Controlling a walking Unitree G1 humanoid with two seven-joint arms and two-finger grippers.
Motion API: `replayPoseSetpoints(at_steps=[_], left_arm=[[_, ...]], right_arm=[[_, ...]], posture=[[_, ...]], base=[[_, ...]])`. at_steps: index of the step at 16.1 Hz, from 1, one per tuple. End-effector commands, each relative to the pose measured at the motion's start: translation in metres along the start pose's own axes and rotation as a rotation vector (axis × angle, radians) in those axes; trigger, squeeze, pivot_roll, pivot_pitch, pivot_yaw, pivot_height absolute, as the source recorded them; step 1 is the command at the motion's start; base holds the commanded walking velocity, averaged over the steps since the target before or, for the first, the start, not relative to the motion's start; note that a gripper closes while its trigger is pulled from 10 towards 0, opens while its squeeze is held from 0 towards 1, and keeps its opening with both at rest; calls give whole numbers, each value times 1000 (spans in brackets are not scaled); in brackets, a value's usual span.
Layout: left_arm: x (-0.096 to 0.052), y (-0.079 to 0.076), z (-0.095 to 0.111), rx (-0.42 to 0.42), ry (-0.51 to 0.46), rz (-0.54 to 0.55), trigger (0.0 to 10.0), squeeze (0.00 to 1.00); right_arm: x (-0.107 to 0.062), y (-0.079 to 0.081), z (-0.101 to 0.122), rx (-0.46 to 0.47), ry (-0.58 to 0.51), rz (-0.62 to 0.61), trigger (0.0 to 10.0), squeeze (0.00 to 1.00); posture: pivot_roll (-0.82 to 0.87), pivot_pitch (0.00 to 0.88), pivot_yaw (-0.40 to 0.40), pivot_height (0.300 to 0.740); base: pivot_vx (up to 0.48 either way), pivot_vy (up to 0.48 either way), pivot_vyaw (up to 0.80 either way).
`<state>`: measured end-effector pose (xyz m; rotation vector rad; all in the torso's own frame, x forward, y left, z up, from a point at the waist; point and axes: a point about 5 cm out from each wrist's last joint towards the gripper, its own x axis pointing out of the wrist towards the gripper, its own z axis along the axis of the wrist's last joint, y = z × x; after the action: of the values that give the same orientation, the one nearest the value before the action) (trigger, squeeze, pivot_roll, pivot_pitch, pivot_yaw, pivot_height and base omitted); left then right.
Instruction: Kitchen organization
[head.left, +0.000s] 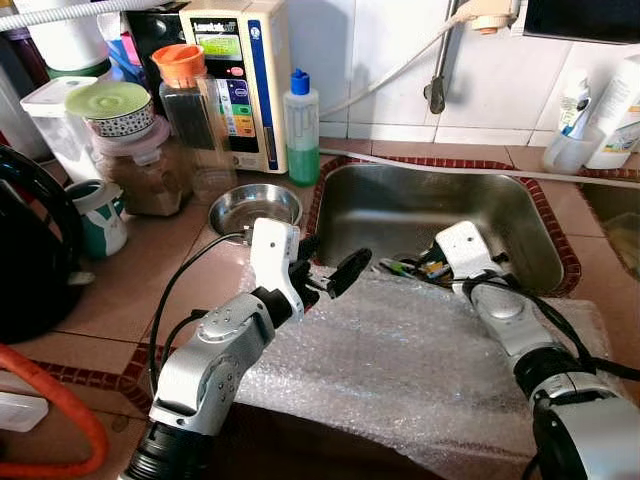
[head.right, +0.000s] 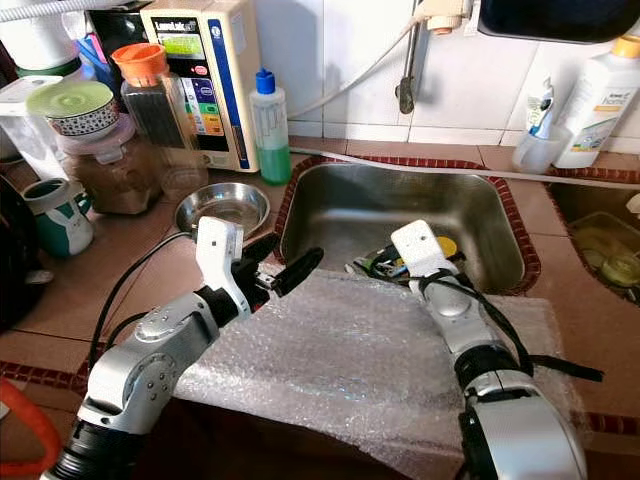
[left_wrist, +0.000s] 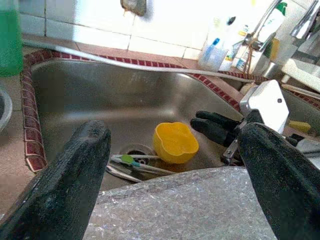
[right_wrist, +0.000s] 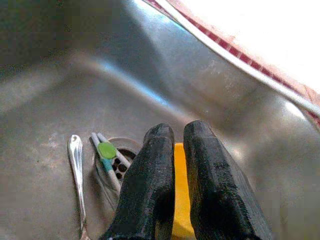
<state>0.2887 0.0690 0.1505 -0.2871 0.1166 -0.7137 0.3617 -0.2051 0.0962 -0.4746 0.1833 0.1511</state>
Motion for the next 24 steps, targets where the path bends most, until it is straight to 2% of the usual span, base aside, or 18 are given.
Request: replayPoseSetpoints(at_steps=[1, 3, 5, 7, 8, 11, 13, 14, 17, 19, 20, 21, 24], left_arm=[[1, 1, 3, 23, -5, 0, 10000, 1000], [1, 3, 4, 29, -10, 8, 10000, 1000], [2, 11, 10, 49, -50, 68, 10000, 1000], [3, 21, 13, 59, -73, 135, 10000, 1000], [3, 29, 18, 72, -94, 191, 10000, 1000], [-1, 54, 33, 108, -164, 350, 10000, 1000], [-2, 65, 36, 109, -173, 411, 10000, 1000], [-3, 72, 37, 139, -167, 454, 10000, 1000], [-1, 77, 32, 200, -131, 472, 10000, 1000], [-4, 88, 25, 217, -100, 569, 10000, 1000], [-10, 103, 22, 219, -83, 694, 10000, 0], [-12, 108, 20, 222, -70, 734, 10000, 0], [-15, 123, 16, 184, -39, 846, 10000, 0]], right_arm=[[-6, 5, -21, 36, 95, 22, 10000, 1000], [-3, 6, -12, 78, 45, 17, 10000, 1000], [2, 8, 11, 167, -87, 20, 10000, 1000], [5, 15, 29, 212, -185, 53, 10000, 1000], [5, 23, 43, 245, -265, 99, 10000, 1000], [0, 42, 72, 308, -409, 216, 10000, 1000], [-5, 52, 87, 308, -477, 272, 10000, 1000], [-11, 58, 99, 331, -521, 324, 10000, 1000], [-20, 65, 100, 332, -523, 363, 10000, 1000], [-32, 72, 89, 345, -483, 394, 10000, 1000], [-41, 75, 85, 366, -467, 411, 10000, 965], [-44, 76, 84, 378, -462, 409, 10000, 922], [-48, 75, 86, 386, -456, 403, 10000, 914]], posture=[[30, 0, 80, 740], [30, 0, 80, 740], [30, 0, 80, 740], [29, 0, 71, 740], [26, 0, 72, 740], [16, 0, 81, 740], [11, 0, 85, 740], [9, 0, 85, 740], [10, 0, 79, 740], [7, 0, 76, 740], [7, 0, 76, 740], [-1, 0, 72, 740], [-12, 0, 72, 740]], base=[[0, 0, 0], [0, 0, 0], [0, 0, 0], [0, 0, 0], [0, 0, 0], [0, 0, 0], [0, 0, 0], [0, 0, 0], [0, 0, 0], [0, 0, 0], [0, 0, 0], [0, 0, 0], [0, 0, 0]])
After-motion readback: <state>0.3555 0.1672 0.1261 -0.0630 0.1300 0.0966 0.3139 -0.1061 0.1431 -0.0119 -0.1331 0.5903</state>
